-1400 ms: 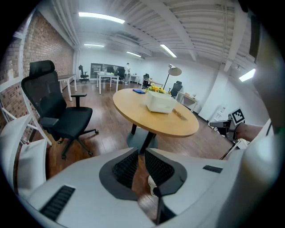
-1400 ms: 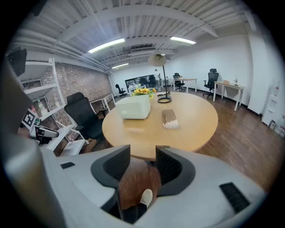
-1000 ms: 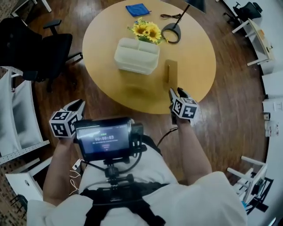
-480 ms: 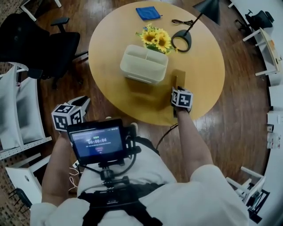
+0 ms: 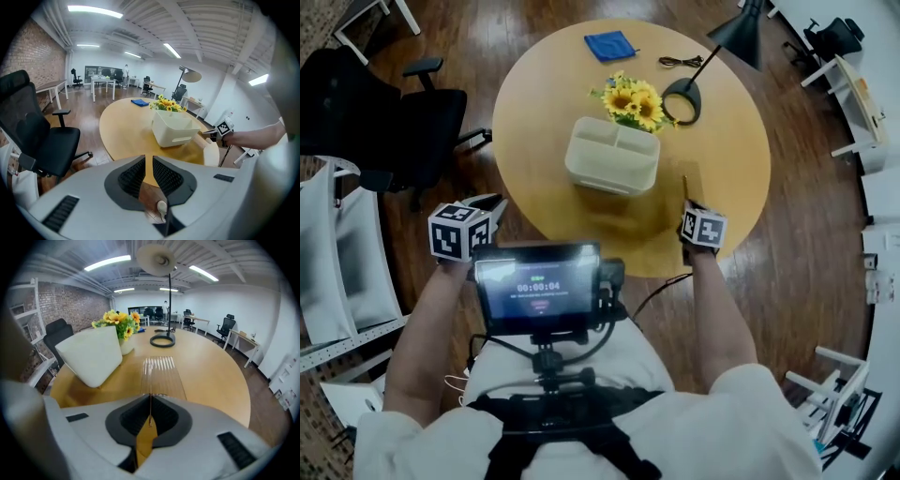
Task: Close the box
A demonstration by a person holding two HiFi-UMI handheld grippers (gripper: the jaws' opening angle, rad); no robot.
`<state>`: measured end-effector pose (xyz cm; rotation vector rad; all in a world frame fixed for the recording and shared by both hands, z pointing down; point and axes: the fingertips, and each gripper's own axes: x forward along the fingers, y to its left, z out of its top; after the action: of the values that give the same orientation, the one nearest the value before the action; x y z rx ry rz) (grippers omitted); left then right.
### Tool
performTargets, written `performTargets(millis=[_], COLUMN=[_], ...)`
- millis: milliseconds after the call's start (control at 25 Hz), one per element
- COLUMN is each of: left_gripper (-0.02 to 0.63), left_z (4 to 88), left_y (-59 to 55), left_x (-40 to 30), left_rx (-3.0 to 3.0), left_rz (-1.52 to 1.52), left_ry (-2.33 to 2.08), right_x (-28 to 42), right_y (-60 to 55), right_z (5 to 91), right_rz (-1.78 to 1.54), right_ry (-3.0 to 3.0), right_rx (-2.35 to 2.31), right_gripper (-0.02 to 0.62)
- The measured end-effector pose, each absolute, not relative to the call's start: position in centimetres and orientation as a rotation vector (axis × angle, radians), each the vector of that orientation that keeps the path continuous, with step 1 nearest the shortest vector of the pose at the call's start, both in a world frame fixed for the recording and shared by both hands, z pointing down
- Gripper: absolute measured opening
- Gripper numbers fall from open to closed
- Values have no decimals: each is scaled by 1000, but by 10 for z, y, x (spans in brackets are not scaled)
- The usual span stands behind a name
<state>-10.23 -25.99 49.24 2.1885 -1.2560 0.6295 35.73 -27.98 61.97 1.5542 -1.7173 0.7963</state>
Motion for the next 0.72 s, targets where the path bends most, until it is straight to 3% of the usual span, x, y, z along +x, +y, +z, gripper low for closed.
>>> performTargets(millis=[160,400,720], left_gripper=[52,52,52], left_z=[492,499,495], left_y=[-275,-289,-282], left_x=[-89,-70,-53], left_rx=[2242,2292,2322], left_rz=[630,600,591], left_ry=[-1203,-1127,-1077], right_x=[345,262,174], right_y=[-289,-292,-299], right_z=[554,484,498], right_rz=[593,217,106], right_ry=[-1940,-2179,-2195], right_rx=[1449,928,476], right_gripper=[9,9,9])
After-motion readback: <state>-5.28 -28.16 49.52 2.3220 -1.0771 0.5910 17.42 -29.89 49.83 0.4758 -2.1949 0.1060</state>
